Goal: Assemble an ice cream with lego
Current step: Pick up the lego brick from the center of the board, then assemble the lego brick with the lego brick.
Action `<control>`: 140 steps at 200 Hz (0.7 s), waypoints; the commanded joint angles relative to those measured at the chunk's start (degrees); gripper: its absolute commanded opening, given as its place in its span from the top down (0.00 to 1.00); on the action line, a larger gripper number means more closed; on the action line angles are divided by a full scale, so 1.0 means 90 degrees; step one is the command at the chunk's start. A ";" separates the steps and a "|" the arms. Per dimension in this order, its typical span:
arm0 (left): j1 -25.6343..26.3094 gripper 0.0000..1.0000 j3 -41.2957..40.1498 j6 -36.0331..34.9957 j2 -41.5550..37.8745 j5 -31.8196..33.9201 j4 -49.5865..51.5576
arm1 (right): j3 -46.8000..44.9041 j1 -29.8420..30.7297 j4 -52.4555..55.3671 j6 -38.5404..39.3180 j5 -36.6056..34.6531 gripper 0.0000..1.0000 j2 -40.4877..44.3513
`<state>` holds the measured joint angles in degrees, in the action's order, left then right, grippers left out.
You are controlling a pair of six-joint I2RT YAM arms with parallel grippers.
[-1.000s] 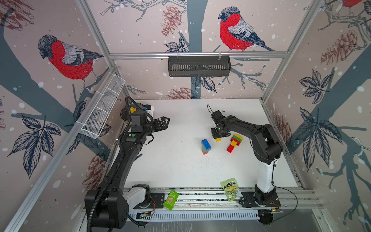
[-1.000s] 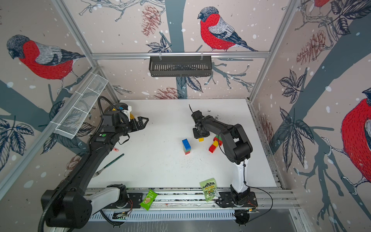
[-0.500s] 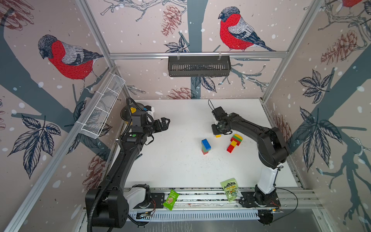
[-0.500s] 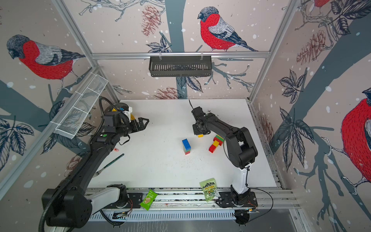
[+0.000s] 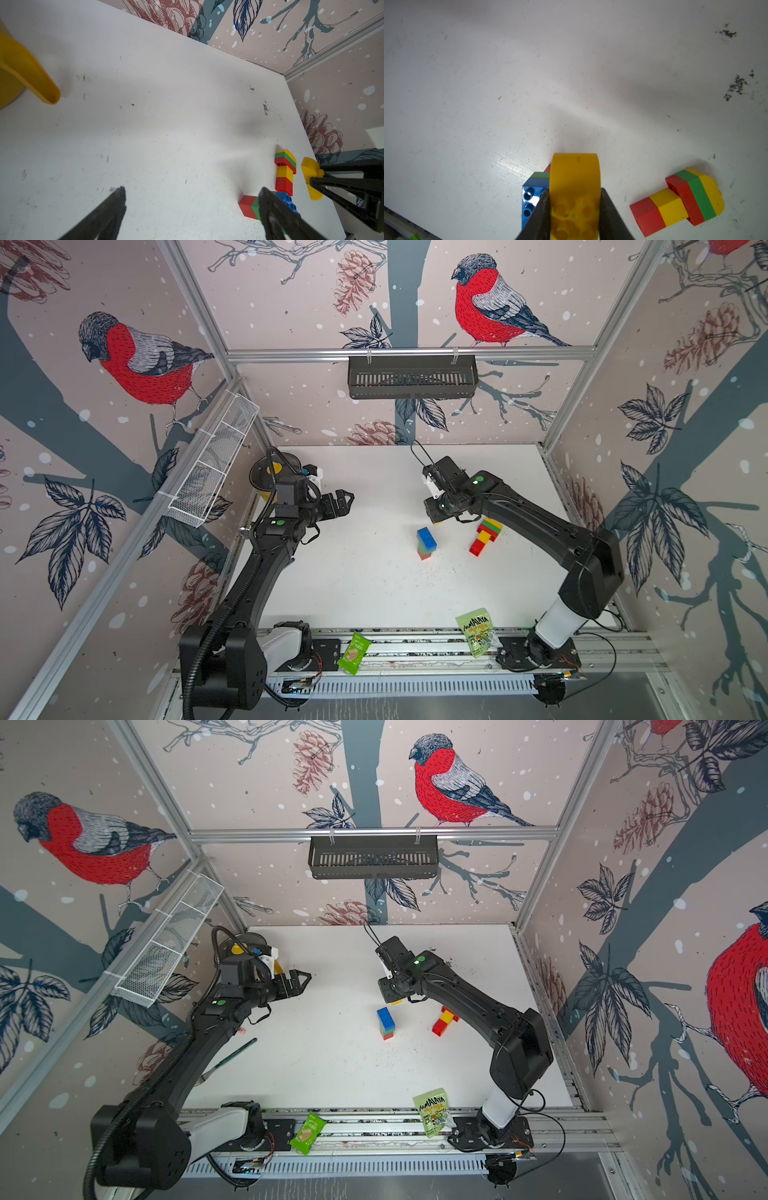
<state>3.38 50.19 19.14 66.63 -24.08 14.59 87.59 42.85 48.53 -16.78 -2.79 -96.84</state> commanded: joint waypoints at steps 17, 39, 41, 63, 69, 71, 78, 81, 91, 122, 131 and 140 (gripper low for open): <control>-0.0014 0.01 -0.0108 -0.0036 -0.0028 -0.0176 -0.0258 | 0.0102 0.0366 0.0407 -0.0327 -0.0264 0.71 -0.0099; -0.0014 0.02 -0.0094 -0.0044 -0.0077 -0.0176 -0.0216 | 0.0082 0.0535 0.0414 -0.0455 -0.0287 0.71 -0.0155; -0.0014 0.01 -0.0098 -0.0041 -0.0084 -0.0177 -0.0215 | 0.0082 0.0545 0.0429 -0.0464 -0.0286 0.71 -0.0165; -0.0014 0.01 -0.0157 -0.0042 -0.0118 -0.0209 -0.0255 | 0.0102 0.0652 0.0594 -0.0529 -0.0267 0.71 -0.0262; -0.0014 0.01 -0.0153 -0.0037 -0.0127 -0.0215 -0.0237 | 0.0094 0.0690 0.0622 -0.0576 -0.0312 0.71 -0.0258; -0.0014 0.02 -0.0156 -0.0037 -0.0128 -0.0213 -0.0235 | 0.0088 0.0696 0.0625 -0.0594 -0.0322 0.71 -0.0252; -0.0014 0.01 -0.0166 -0.0041 -0.0137 -0.0208 -0.0234 | 0.0059 0.0724 0.0639 -0.0645 -0.0335 0.71 -0.0232; -0.0014 0.01 -0.0163 -0.0034 -0.0138 -0.0210 -0.0234 | 0.0044 0.0727 0.0637 -0.0659 -0.0307 0.71 -0.0218; -0.0014 0.01 -0.0167 -0.0023 -0.0149 -0.0219 -0.0249 | 0.0015 0.0755 0.0643 -0.0685 -0.0282 0.71 -0.0198; -0.0014 0.02 -0.0172 -0.0007 -0.0151 -0.0288 -0.0278 | 0.0031 0.0822 0.0740 -0.0690 -0.0309 0.72 -0.0207; -0.0012 0.01 -0.0177 -0.0012 -0.0169 -0.0290 -0.0273 | 0.0042 0.0834 0.0763 -0.0685 -0.0296 0.71 -0.0212; -0.0014 0.01 -0.0188 -0.0010 -0.0178 -0.0279 -0.0269 | 0.0045 0.0835 0.0784 -0.0698 -0.0276 0.71 -0.0232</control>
<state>3.38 48.73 19.29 65.52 -25.61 14.11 87.77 50.15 54.08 -22.33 -4.69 -99.00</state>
